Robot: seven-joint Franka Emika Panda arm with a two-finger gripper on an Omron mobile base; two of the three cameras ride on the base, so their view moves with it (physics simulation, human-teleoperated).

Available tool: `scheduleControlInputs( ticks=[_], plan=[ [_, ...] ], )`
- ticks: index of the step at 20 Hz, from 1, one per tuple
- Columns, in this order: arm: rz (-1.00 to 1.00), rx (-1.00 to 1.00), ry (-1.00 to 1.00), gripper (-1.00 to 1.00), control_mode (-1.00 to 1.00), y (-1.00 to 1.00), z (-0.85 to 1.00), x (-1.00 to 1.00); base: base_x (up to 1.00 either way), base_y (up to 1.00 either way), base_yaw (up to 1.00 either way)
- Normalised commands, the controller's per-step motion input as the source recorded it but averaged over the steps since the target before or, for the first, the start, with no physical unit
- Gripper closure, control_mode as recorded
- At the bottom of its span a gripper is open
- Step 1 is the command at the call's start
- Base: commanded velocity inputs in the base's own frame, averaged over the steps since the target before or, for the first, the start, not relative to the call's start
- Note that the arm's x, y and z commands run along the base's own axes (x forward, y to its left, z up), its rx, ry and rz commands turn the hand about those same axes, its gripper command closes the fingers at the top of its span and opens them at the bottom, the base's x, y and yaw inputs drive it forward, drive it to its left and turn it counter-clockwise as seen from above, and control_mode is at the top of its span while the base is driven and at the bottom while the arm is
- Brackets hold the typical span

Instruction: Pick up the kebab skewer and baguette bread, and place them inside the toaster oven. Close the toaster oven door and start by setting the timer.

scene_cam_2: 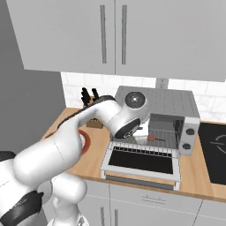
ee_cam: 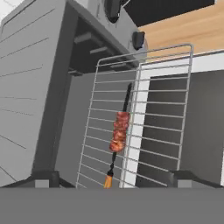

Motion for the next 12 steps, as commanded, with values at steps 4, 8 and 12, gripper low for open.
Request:
scheduleControlInputs(
  ticks=[4, 8, 12],
  plan=[
    [0.19, 0.0, 0.31, -1.0, -1.0, 1.0, 0.22, -0.37, 0.0, 0.0, 0.0],
    [0.22, 0.06, 0.28, -1.0, -1.0, 0.97, 0.11, -0.28, 0.0, 0.0, 0.0],
    [0.21, 0.05, 0.21, -1.0, -1.0, 0.97, 0.13, -0.12, 0.0, 0.0, 0.0]
  ],
)
